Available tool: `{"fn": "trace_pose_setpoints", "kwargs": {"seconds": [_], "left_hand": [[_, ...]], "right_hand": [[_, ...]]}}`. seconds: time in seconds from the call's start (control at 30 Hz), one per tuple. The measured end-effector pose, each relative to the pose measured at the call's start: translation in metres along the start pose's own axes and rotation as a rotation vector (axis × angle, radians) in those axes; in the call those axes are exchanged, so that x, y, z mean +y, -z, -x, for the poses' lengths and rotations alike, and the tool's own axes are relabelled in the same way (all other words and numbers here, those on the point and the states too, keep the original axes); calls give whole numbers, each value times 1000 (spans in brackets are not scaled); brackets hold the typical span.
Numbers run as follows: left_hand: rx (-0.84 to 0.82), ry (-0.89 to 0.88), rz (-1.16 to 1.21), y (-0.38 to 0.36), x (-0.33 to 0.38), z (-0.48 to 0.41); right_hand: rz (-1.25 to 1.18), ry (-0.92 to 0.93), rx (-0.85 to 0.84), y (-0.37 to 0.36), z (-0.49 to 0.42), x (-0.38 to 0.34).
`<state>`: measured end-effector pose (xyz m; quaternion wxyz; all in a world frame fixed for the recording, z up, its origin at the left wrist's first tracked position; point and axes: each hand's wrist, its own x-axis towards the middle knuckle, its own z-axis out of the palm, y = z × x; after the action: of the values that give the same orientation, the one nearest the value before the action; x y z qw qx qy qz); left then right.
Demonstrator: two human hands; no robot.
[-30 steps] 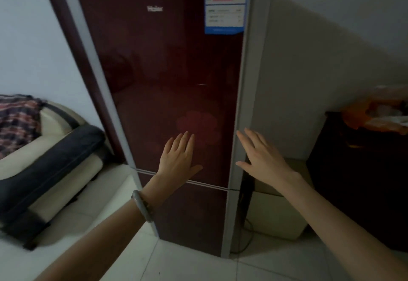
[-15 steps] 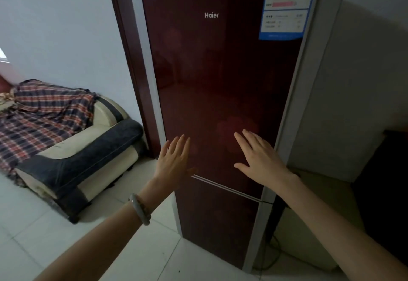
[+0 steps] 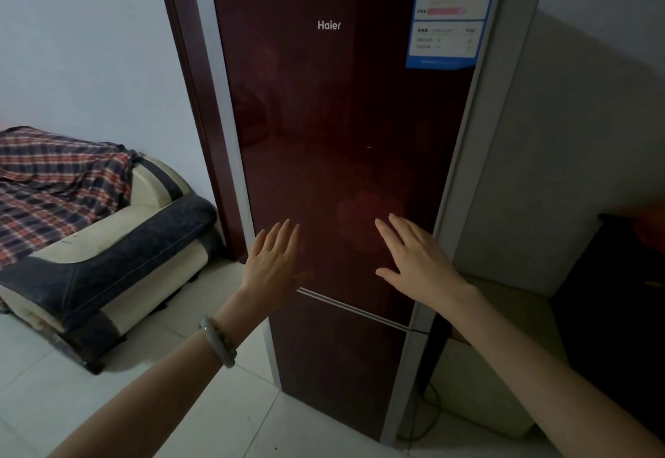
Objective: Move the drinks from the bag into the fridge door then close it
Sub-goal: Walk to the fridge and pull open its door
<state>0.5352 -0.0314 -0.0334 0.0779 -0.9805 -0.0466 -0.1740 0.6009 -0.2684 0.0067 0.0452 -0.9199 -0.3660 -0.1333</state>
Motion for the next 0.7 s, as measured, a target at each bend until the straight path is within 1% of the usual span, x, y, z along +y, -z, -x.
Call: {"fn": "trace_pose_setpoints", "kwargs": {"seconds": [0.17,0.33,0.53,0.7], "left_hand": [[13,1,-7,2,2,-7],[24,31,6,-2,-12,-7],[52,57,-7,-20,-55,-13],[45,81,-82,-46,-109,-45]], "right_hand": [[-2,8,13,1,-3,4],[-5,39,12,-5,-18,-6],[7,79,21,-15,-50,-34],[36,57,44,-24,-88,-56]]}}
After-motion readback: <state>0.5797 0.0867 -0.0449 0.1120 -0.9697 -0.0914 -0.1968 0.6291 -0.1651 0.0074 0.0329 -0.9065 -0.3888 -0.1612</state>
